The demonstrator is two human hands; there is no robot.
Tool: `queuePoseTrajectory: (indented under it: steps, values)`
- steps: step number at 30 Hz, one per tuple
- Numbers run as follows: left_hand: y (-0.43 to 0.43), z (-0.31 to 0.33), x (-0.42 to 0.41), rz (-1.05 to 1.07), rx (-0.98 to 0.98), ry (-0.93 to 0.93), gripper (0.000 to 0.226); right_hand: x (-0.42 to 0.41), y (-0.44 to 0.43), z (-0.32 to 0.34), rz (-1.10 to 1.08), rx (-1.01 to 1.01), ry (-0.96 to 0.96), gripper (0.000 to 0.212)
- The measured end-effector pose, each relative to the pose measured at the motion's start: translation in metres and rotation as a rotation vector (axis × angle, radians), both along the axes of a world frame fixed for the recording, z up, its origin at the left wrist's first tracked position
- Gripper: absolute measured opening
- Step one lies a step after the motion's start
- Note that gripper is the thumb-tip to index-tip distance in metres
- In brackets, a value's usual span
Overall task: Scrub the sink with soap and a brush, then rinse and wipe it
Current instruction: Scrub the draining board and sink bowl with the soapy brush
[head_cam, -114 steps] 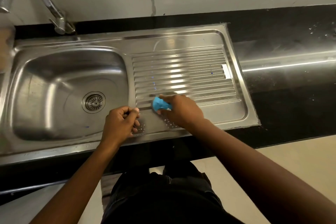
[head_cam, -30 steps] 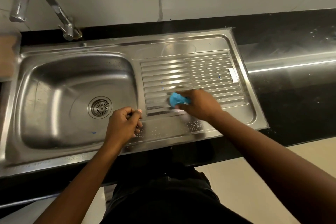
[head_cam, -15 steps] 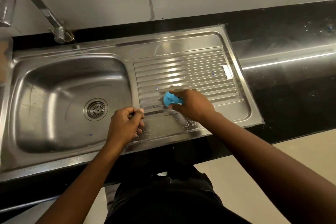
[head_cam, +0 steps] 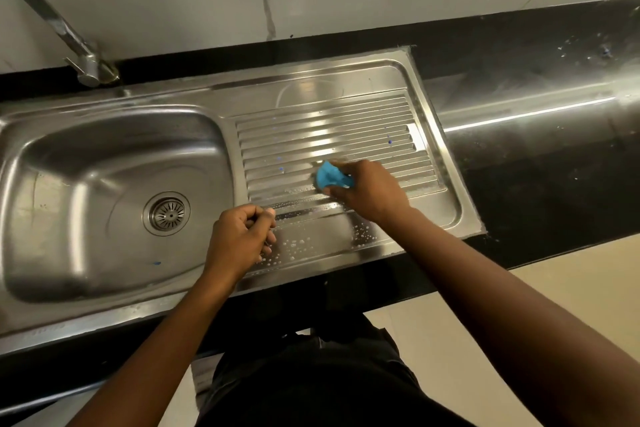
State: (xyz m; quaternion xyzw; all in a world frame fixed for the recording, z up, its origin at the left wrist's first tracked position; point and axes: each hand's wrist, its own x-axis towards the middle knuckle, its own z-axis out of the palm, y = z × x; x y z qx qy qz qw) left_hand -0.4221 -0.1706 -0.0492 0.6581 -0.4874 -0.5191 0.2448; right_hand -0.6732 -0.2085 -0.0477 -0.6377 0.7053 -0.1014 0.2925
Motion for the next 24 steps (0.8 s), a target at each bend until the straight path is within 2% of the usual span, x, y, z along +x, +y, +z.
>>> queuePoseTrajectory:
  steps: [4, 11, 17, 21, 24]
  values:
    - [-0.001, -0.001, -0.005, 0.000, 0.001, -0.003, 0.028, -0.018, 0.012, 0.003, 0.041, 0.034, 0.018, 0.058]
    - [-0.005, -0.001, -0.018, -0.011, 0.008, 0.002, 0.028, -0.099, 0.015, 0.020, -0.143, 0.042, 0.122, 0.066]
    - [-0.006, -0.003, -0.028, -0.041, 0.002, -0.005, 0.030, -0.064, 0.009, 0.010, -0.180, -0.010, -0.010, 0.061]
    - [-0.009, -0.003, -0.033, -0.061, -0.010, -0.014, 0.029, -0.052, 0.012, 0.007, -0.075, 0.013, 0.043, 0.060]
    - [-0.011, -0.002, -0.035, -0.062, -0.020, -0.012, 0.029, -0.075, 0.020, 0.014, -0.089, 0.045, 0.043, 0.061]
